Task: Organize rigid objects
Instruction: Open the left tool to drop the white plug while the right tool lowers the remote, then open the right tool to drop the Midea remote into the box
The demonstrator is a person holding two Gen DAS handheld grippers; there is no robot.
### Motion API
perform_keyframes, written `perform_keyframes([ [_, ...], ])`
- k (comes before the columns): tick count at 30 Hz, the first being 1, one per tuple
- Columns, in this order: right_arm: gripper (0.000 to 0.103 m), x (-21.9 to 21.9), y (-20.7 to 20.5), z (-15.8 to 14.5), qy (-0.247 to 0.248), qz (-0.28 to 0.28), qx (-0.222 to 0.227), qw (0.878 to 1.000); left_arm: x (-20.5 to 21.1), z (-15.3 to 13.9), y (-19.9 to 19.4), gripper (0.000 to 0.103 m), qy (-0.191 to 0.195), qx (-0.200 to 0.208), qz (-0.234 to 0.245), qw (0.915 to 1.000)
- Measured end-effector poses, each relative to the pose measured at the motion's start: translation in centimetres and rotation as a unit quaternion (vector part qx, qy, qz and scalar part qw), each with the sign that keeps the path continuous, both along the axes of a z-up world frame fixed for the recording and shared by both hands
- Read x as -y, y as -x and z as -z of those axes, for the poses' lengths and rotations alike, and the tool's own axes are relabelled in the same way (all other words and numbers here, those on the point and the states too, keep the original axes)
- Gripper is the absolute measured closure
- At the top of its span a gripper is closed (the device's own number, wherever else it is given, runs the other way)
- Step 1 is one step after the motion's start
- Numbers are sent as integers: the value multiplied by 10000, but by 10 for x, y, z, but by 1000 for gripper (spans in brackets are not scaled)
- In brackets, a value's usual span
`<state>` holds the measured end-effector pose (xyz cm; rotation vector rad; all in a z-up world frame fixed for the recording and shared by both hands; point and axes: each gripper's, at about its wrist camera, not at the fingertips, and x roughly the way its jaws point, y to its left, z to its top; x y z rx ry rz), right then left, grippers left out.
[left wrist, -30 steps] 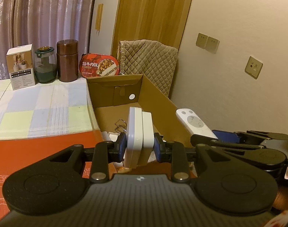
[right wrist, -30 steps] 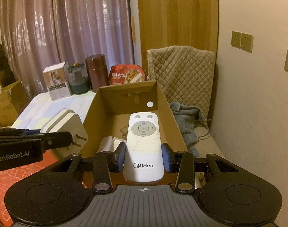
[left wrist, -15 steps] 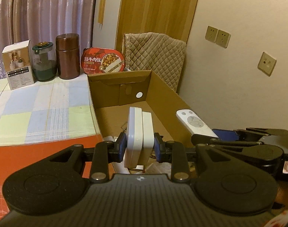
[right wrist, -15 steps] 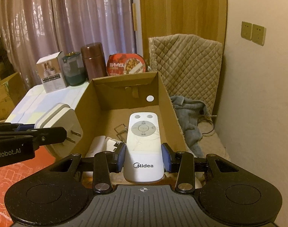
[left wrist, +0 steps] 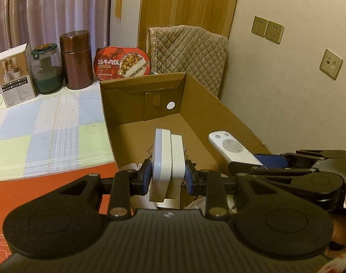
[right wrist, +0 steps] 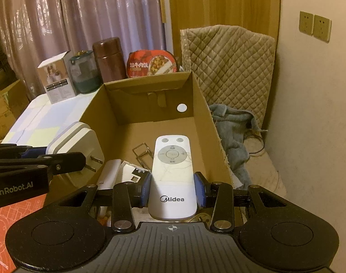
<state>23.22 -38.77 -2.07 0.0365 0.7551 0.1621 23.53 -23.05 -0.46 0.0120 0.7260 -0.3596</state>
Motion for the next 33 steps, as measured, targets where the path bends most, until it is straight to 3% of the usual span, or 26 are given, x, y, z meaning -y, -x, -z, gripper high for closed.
perform_keyframes([
  [18, 66, 0, -3, 1, -11, -14, -33, 10000, 2, 5, -8, 77, -2, -55, 22, 10000],
  [22, 66, -1, -2, 0, -15, -14, -30, 10000, -3, 0, -8, 70, 72, 27, -121, 9999],
  [33, 66, -4, 2, -2, -79, -9, -33, 10000, -30, -13, 1, 70, 263, 89, -404, 9988],
])
